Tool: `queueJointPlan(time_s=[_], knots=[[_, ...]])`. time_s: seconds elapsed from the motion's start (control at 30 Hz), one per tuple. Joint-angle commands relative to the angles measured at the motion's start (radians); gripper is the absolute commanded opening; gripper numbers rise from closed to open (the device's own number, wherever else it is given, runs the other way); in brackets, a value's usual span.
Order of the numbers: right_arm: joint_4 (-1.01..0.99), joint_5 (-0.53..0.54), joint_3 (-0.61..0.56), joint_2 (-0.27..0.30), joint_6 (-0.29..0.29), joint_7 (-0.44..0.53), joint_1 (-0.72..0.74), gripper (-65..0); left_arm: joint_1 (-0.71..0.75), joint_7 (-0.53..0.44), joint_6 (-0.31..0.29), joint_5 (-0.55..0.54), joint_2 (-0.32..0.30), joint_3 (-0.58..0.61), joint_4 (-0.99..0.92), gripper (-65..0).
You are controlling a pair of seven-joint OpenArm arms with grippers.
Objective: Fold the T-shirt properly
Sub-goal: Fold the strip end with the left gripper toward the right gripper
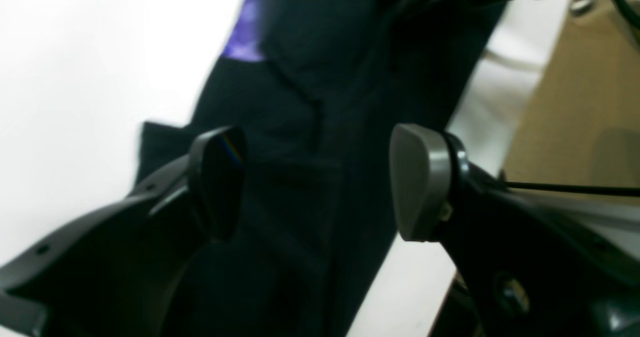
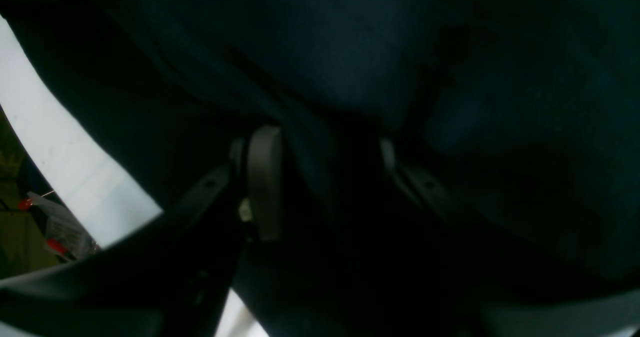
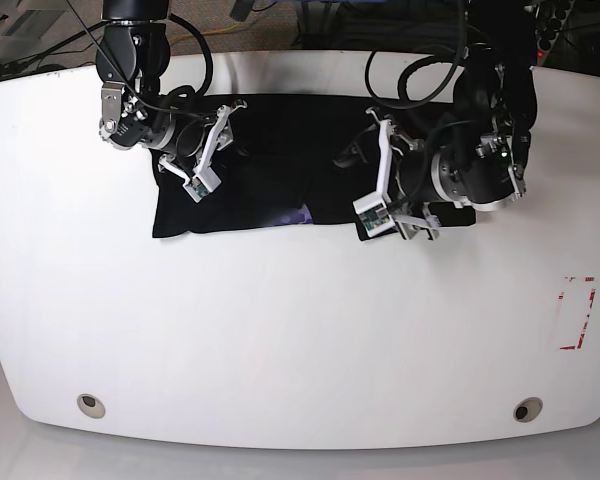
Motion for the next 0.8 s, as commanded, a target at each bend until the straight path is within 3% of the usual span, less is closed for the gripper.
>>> queueJointPlan(time_s=[0.0, 0.13, 0.47, 0.77], knots=[[0.006, -0.019, 0.002, 0.005, -0.006, -0.025, 0.005, -42.8, -0.028, -0.017, -0.001, 0.062, -0.016, -0.011, 0.013, -22.8], [0.006, -0.019, 0.002, 0.005, -0.006, -0.025, 0.006, -42.8, -0.028, -0.017, -0.001, 0.164, -0.018, 0.051, 0.001, -22.5], [0.006, -0.025, 0.0, -0.021, -0.006, -0.025, 0.017, -42.6, -0.025, -0.021, -0.001, 0.275, -0.013, 0.256, -0.026, -22.5], [0.006, -0.025, 0.0, -0.021, -0.006, -0.025, 0.017, -42.6, -0.026, -0.069, -0.001, 0.436, -0.012, 0.357, -0.103, -22.9]])
